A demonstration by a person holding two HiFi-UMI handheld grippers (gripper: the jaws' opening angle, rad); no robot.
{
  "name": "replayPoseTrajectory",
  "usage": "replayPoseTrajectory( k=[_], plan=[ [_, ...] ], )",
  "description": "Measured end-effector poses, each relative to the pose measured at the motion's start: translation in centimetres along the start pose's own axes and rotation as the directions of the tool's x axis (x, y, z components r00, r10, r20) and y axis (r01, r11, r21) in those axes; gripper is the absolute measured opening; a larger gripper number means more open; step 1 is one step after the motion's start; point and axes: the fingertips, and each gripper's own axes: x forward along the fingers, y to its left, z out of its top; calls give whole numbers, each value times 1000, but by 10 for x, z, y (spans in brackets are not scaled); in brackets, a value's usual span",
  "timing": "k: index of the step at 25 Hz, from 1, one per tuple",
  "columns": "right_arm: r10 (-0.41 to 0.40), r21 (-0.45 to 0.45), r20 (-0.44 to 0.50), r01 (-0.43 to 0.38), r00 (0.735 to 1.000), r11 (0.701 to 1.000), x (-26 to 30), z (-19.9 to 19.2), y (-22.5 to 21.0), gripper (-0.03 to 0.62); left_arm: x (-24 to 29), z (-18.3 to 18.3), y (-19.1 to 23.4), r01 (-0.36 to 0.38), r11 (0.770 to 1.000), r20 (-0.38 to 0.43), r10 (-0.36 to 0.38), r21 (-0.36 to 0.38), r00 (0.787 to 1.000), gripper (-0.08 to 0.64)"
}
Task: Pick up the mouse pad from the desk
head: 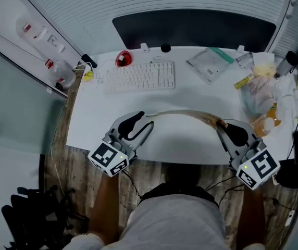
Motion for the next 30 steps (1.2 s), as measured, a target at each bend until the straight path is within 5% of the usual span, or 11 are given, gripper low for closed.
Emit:
replayPoseTrajectory(
  k=[7,14,22,27,30],
  plan=[
    [35,-34,26,-34,999,999,5,33,6,18,0,-28,-3,33,994,-32,-36,-100,999,259],
    [82,-6,103,-82,991,997,3,62,19,18,13,-20,7,99,967,73,-84,-233,994,305],
    [178,14,172,-183,969,983,-9,78,40,18,33,6,5,262,916,191,-211,-304,959,337],
    [163,75,176,-178,971,981,-12,70,35,18,31,30,-6,382,872,304,-290,-307,907,319],
    [94,115,180,-116,979,987,-12,63,23,18,29,32,-4,336,899,297,-252,-281,921,165]
  ],
)
